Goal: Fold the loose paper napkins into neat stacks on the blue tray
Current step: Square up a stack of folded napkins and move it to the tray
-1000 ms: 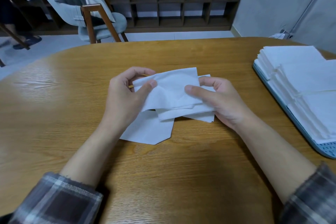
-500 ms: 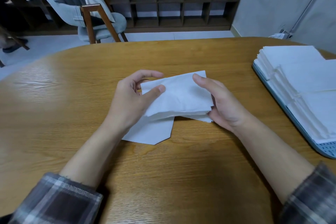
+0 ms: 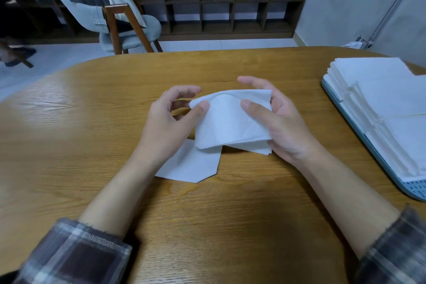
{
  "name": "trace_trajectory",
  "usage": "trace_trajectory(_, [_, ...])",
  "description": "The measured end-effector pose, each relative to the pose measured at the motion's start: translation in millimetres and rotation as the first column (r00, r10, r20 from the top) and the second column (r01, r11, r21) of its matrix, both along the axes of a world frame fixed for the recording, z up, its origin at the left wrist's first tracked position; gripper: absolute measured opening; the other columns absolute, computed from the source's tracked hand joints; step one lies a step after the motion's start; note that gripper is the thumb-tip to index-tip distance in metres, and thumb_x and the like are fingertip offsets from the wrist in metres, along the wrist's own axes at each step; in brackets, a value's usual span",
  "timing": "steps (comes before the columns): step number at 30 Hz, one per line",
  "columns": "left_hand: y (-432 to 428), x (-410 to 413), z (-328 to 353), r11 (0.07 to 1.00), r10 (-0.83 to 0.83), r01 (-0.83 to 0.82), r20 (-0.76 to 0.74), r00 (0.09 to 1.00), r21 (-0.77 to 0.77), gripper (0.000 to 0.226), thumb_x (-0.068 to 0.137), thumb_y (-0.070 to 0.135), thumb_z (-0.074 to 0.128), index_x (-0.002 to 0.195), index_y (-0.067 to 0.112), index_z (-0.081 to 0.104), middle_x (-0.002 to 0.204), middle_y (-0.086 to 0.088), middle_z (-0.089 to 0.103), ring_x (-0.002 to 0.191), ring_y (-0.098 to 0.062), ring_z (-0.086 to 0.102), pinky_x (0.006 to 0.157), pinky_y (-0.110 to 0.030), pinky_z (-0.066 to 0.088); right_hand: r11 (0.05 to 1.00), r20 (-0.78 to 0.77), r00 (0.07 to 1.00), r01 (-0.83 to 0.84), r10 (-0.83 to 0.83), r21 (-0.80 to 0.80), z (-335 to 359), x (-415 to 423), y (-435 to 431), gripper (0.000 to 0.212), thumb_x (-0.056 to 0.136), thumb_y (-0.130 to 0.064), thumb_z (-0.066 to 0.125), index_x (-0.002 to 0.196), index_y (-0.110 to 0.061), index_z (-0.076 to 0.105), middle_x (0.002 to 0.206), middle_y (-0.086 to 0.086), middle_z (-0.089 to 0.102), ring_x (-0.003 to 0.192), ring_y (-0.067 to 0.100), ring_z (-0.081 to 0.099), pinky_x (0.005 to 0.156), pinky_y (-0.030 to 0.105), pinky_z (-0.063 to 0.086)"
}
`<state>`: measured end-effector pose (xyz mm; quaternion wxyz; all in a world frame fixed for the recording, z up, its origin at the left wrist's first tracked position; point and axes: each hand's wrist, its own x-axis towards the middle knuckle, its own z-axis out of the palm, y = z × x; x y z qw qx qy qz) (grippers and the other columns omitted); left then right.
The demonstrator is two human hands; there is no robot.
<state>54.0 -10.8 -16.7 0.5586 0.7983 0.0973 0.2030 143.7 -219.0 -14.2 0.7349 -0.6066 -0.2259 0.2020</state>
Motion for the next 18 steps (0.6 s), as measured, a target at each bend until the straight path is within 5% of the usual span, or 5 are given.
trace_trajectory(5, [-3.4,-1.7,3.8,0.957,-0.210,0.188,-0.077,0.975,-0.222,0.025,0.099,0.041,0.068,0.123,0.035,0.073,0.113,-0.011,0.075,0.097,-0.026,0.070,0.080,-0.044,0.053,0.998,0.035,0.998,0.053,-0.051,-0.041,0.1,-0.5,0.6,0.043,0.101,-0.017,0.068,0.139,-0.034,0.061,0.120,0.007,0.072,0.105,0.023,0.073,0.089,0.042,0.060])
trace_trajectory(9, [-2.4,-0.5,0.0,0.984,-0.131,0.126,-0.029,0.991,-0.123,0.016,0.100,0.020,0.072,0.115,0.020,0.078,0.098,0.001,0.079,0.077,-0.007,0.067,0.064,-0.022,0.049,0.989,0.092,0.993,0.081,-0.070,-0.123,-4.0,0.8,1.3,0.054,0.100,-0.016,0.071,0.143,-0.043,0.052,0.111,0.018,0.075,0.098,0.033,0.075,0.083,0.051,0.061])
trace_trajectory(12, [0.8,-1.1,-1.6,0.997,-0.052,0.052,0.006,0.999,-0.053,0.016,0.099,0.014,0.072,0.114,0.014,0.079,0.096,0.006,0.079,0.068,0.003,0.064,0.058,-0.012,0.045,0.995,0.031,0.996,-0.084,0.086,-0.055,1.0,2.4,-3.7,0.058,0.096,-0.016,0.071,0.144,-0.040,0.050,0.109,0.014,0.075,0.098,0.030,0.074,0.079,0.039,0.060])
trace_trajectory(15, [2.0,-0.8,-0.3,0.997,-0.076,0.076,0.025,0.997,-0.012,0.015,0.100,0.016,0.072,0.113,0.017,0.079,0.100,0.007,0.079,0.072,0.000,0.063,0.059,-0.016,0.047,0.981,0.046,0.983,-0.174,0.179,-0.090,2.5,4.9,-7.8,0.034,0.094,-0.017,0.071,0.128,-0.021,0.072,0.120,0.001,0.075,0.106,0.019,0.071,0.084,0.028,0.056])
trace_trajectory(18, [5.1,-0.1,-3.8,0.991,-0.107,0.106,0.014,0.994,0.078,0.017,0.102,0.020,0.071,0.116,0.025,0.078,0.090,-0.005,0.075,0.070,-0.014,0.062,0.061,-0.031,0.049,0.973,0.157,0.986,-0.013,0.051,-0.229,-6.8,8.6,-7.3,0.025,0.096,0.000,0.070,0.114,-0.015,0.080,0.115,-0.003,0.079,0.104,0.012,0.072,0.088,0.023,0.055])
